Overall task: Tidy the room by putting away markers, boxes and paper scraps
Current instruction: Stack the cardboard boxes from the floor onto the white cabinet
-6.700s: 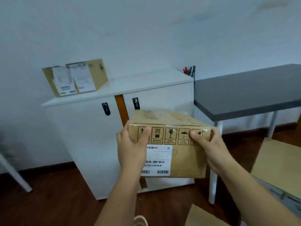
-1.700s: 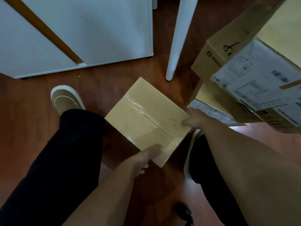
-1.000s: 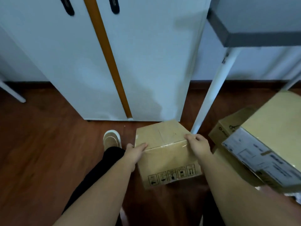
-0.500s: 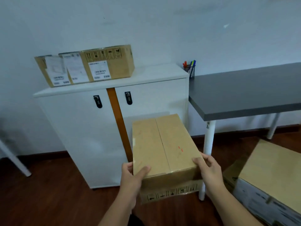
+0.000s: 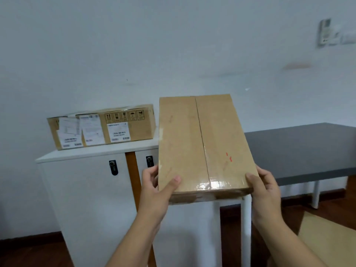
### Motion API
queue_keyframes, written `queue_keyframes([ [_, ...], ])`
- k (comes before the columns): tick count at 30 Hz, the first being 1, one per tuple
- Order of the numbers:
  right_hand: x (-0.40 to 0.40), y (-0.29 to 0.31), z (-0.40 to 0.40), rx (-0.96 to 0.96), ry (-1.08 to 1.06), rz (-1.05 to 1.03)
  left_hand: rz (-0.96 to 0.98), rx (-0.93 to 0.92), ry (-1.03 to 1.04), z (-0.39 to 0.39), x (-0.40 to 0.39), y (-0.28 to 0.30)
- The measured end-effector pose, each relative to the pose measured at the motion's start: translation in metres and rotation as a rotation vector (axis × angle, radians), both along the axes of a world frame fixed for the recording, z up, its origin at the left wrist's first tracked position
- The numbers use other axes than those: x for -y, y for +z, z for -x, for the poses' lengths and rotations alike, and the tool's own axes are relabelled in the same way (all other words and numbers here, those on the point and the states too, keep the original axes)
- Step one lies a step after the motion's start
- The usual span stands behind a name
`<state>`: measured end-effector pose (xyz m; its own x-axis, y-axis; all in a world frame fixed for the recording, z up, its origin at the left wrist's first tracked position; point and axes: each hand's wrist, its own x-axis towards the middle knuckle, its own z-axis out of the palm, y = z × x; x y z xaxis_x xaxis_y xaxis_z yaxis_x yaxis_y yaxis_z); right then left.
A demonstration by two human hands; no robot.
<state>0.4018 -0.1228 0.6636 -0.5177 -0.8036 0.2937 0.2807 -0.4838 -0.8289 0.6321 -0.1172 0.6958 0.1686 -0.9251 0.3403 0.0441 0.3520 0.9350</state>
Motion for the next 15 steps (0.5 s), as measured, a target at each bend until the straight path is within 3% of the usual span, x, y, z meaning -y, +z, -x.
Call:
queue_keyframes([
  [7,0.071,0.076,0.009,-0.192,0.172,0.136,0.122,-0.033,-0.054,-0.014,0.075,0.068],
  [10,0.099,0.093,0.008,-0.337,0.147,0.113,0.119,-0.007,-0.066,-0.021,0.106,0.078],
  [15,0.159,0.106,-0.002,-0.402,0.107,0.099,0.121,0.045,-0.074,-0.035,0.159,0.086],
])
